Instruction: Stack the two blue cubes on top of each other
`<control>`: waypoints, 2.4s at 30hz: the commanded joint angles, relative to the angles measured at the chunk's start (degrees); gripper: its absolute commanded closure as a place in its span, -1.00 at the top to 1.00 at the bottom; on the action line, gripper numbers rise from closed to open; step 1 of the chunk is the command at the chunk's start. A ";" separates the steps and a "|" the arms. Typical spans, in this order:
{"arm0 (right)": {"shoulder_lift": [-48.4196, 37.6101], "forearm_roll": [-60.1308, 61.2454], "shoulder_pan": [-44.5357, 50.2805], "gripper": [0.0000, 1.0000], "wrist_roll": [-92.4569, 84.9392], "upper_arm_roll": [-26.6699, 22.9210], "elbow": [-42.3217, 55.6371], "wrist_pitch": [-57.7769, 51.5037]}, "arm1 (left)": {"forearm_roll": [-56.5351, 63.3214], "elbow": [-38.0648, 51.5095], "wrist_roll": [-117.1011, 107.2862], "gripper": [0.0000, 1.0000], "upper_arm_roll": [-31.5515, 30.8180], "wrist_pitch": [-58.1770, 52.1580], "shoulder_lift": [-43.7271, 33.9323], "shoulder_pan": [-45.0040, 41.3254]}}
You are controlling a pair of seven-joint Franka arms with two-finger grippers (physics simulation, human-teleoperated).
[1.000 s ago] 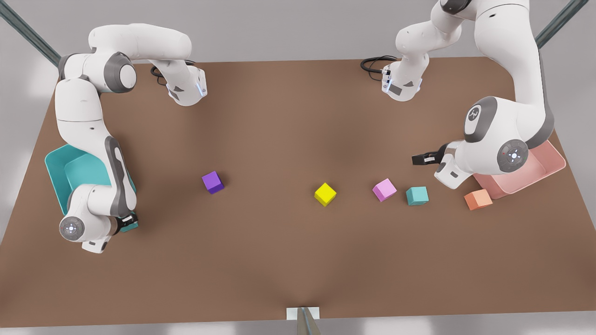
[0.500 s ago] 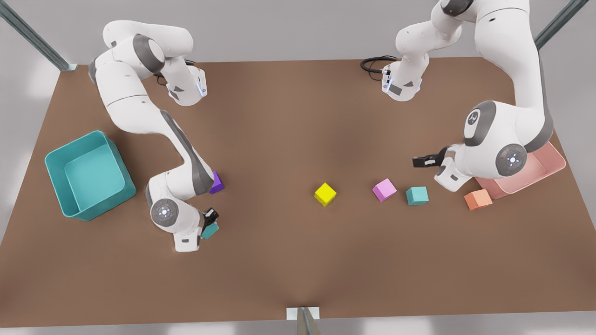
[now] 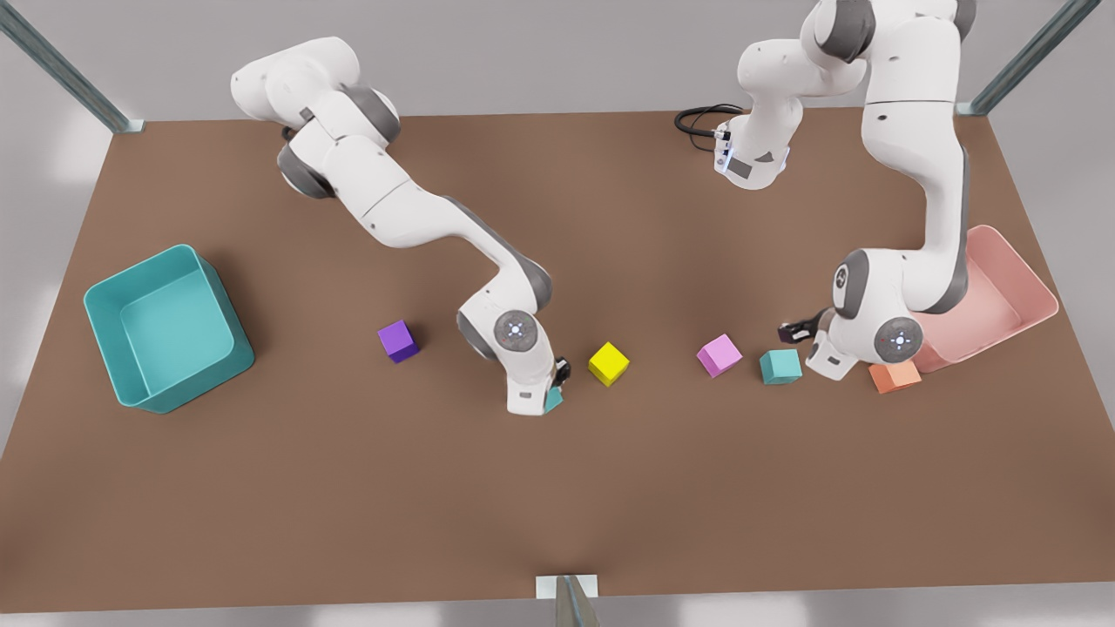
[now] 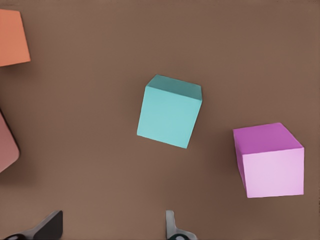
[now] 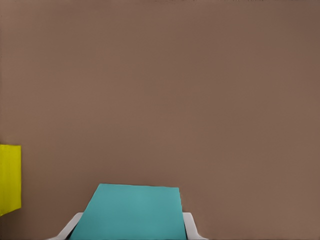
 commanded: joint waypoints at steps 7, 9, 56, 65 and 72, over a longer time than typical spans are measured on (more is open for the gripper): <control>2.40 -1.55 2.85 1.00 33.29 -1.28 1.36 6.99 | -2.83 -6.10 16.42 1.00 0.36 24.75 0.83 -0.19; 2.40 -1.56 2.76 1.00 33.11 -1.37 1.45 6.99 | -3.36 -6.10 16.60 1.00 0.27 26.07 1.36 -0.28; -39.17 4.68 -30.72 1.00 3.58 -5.58 -7.96 -51.98 | -8.20 43.47 -39.30 0.22 -7.73 8.75 29.48 -27.96; -39.09 4.86 -30.72 1.00 3.58 -5.50 -7.43 -52.86 | -8.11 50.59 -41.41 0.23 -7.73 8.49 34.41 -29.99; -39.09 5.03 -30.72 1.00 3.58 -5.50 -7.43 -52.95 | -8.11 51.12 -42.12 1.00 -7.82 8.84 35.73 -30.07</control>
